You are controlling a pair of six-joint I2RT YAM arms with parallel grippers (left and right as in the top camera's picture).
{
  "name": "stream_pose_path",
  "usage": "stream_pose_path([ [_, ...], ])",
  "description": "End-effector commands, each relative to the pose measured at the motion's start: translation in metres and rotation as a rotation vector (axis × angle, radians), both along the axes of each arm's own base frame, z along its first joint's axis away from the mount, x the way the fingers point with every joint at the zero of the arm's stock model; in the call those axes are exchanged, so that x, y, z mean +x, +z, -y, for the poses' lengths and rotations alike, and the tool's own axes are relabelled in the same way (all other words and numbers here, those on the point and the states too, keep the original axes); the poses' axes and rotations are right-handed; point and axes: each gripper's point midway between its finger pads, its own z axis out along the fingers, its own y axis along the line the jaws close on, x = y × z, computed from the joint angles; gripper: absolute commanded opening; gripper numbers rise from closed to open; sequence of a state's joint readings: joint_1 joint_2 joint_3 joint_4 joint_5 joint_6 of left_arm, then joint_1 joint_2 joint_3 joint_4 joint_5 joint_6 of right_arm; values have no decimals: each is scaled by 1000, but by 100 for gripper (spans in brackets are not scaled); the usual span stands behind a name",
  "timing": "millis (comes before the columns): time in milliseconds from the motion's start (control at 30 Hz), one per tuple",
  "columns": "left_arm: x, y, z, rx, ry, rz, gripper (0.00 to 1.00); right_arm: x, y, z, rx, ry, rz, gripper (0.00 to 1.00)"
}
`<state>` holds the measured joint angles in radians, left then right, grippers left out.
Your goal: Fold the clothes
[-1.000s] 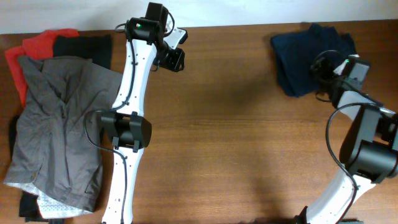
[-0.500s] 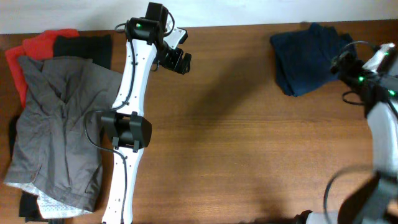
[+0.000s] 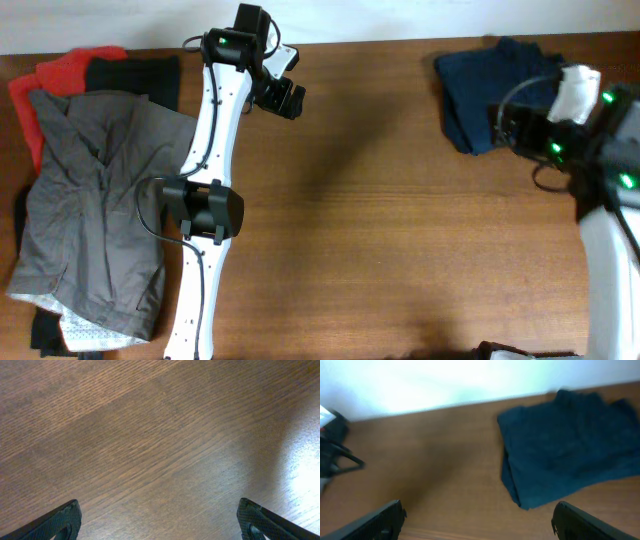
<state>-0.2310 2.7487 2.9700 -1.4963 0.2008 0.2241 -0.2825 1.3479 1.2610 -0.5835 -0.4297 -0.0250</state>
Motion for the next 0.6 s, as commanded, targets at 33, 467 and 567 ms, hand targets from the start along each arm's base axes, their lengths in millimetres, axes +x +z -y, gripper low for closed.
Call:
stream_pose_path([
  [33, 2, 26, 0, -5, -5, 59, 99, 53, -84, -29, -17, 176, -96, 99],
  [467, 2, 26, 0, -5, -5, 59, 99, 129, -219, -73, 23, 226, -109, 99],
  [567, 2, 26, 0, -5, -4, 59, 99, 132, -235, -60, -30, 170, -132, 99],
])
